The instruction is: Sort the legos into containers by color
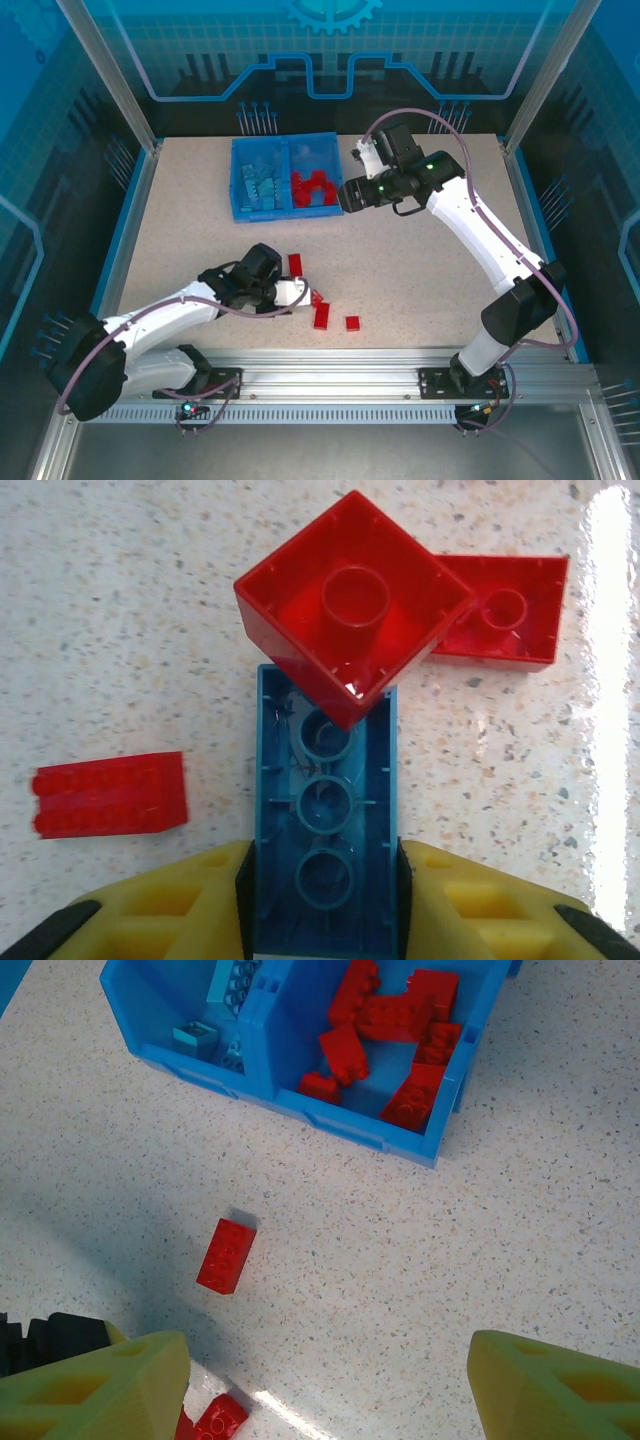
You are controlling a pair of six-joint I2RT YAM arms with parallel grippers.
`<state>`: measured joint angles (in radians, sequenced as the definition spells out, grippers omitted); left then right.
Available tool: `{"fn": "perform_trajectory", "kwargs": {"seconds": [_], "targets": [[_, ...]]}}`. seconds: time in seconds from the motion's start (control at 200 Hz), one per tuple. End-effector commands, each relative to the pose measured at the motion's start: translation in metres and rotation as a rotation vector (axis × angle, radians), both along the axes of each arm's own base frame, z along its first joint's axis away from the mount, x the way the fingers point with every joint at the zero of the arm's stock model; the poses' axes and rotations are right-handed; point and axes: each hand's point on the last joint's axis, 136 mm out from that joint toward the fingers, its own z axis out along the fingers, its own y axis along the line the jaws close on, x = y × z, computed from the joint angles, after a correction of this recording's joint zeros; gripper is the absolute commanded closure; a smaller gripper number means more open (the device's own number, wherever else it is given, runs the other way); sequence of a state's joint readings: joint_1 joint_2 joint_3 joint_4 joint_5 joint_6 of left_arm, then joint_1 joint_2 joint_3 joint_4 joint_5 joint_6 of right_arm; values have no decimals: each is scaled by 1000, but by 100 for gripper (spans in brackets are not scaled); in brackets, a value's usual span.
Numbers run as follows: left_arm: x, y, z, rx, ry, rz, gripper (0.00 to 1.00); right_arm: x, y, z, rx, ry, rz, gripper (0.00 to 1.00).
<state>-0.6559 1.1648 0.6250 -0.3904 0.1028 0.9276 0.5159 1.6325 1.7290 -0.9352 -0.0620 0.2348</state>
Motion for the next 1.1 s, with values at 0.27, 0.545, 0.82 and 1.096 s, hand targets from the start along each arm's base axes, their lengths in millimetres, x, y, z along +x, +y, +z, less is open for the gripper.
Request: {"fn": "perform_trajectory", "kwargs": {"seconds": [0.27,0.545,0.82,1.096], "targets": [[24,27,13,289,-28,-49,57,-5,-7,6,13,-5,-13,25],[8,-3,24,172,279,0,58,-6,-8,6,19,-6,-22,25],[39,-1,41,25,206,262,32,-8,-11,6,4,-5,-20,25],[55,32,43,-375,362,1045,19,-9,-10,-1,21,13,-27,24]]}}
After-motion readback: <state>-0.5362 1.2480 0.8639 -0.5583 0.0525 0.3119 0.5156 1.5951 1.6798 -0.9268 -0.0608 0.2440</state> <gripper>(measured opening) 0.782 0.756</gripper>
